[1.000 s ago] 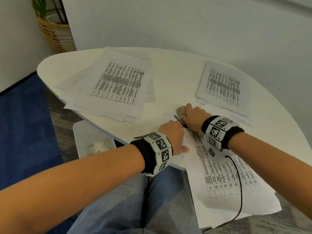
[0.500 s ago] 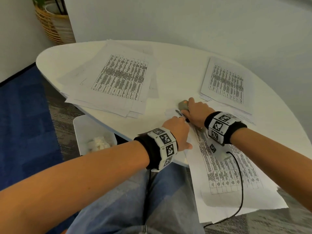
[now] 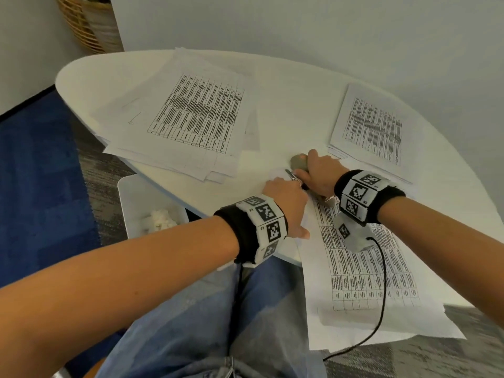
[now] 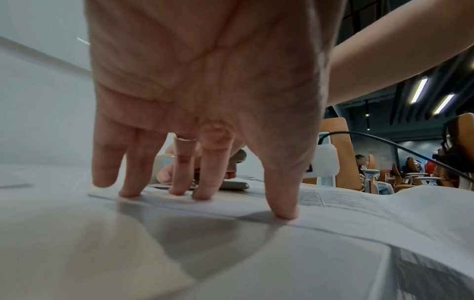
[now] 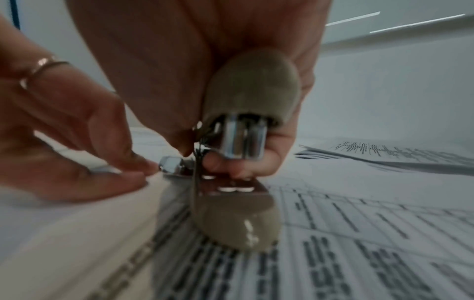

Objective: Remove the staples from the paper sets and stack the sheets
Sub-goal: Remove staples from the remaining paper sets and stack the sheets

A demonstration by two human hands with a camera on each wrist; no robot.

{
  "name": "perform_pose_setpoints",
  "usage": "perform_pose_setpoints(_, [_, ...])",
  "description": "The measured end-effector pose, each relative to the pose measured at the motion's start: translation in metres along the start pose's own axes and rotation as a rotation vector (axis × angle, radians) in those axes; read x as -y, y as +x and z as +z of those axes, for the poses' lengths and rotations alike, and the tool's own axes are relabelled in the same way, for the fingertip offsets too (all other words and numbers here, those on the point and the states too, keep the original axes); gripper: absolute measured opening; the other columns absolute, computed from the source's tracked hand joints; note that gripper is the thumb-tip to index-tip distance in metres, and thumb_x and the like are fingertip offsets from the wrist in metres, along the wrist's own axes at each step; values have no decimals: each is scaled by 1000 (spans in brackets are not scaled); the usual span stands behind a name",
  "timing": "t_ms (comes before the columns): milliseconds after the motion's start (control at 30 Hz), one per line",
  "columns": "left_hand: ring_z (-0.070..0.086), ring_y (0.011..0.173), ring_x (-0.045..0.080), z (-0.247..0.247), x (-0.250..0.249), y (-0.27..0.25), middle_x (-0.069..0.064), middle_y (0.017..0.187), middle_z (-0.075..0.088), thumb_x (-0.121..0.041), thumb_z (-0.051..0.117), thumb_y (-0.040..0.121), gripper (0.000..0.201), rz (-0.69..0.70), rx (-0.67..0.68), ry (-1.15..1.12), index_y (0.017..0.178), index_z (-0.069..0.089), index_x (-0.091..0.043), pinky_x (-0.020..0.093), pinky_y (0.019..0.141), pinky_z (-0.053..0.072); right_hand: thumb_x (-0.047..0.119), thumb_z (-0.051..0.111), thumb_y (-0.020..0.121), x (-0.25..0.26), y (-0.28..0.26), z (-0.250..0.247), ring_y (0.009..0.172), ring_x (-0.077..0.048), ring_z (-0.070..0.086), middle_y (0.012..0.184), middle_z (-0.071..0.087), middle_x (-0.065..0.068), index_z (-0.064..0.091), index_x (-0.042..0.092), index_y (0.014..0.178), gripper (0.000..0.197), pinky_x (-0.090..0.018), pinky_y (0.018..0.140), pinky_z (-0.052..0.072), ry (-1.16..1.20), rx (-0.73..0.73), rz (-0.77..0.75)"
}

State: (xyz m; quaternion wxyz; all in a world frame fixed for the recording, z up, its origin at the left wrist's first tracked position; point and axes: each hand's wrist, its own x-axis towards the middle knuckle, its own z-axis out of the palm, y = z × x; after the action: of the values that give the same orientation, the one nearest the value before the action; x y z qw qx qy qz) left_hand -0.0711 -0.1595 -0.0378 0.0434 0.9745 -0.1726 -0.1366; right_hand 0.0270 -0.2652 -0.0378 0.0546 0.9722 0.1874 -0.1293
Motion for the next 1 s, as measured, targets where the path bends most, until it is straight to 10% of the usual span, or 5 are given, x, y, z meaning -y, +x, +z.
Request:
perform_pose_setpoints(467, [51, 92, 19, 0, 7, 2, 5, 112, 54, -63, 67, 73, 62, 3, -28, -95, 104, 62, -10, 30, 71, 39, 34, 41, 98, 10, 1, 6, 82, -30, 52, 106, 57, -17, 34, 2, 121, 40, -33, 65, 34, 103, 3, 91])
perform_pose_setpoints(733, [46, 110, 23, 2, 6, 4, 6, 122, 50, -64, 64, 75, 69, -6, -40, -73, 116, 57, -10, 33, 84, 43, 39, 38, 98, 5, 6, 1, 95, -32, 57, 114, 55, -11, 37, 10, 125, 40, -34, 64, 35, -163, -162, -184])
perform_pose_setpoints(1000, [46, 108, 24, 1, 4, 3, 7, 123, 48, -62, 66, 74, 68, -12, -37, -102, 116, 58, -9, 34, 84, 44, 35, 41, 98, 20, 22, -1, 74, -27, 47, 101, 60, -17, 37, 6, 116, 35, -35, 62, 37, 100, -117, 12])
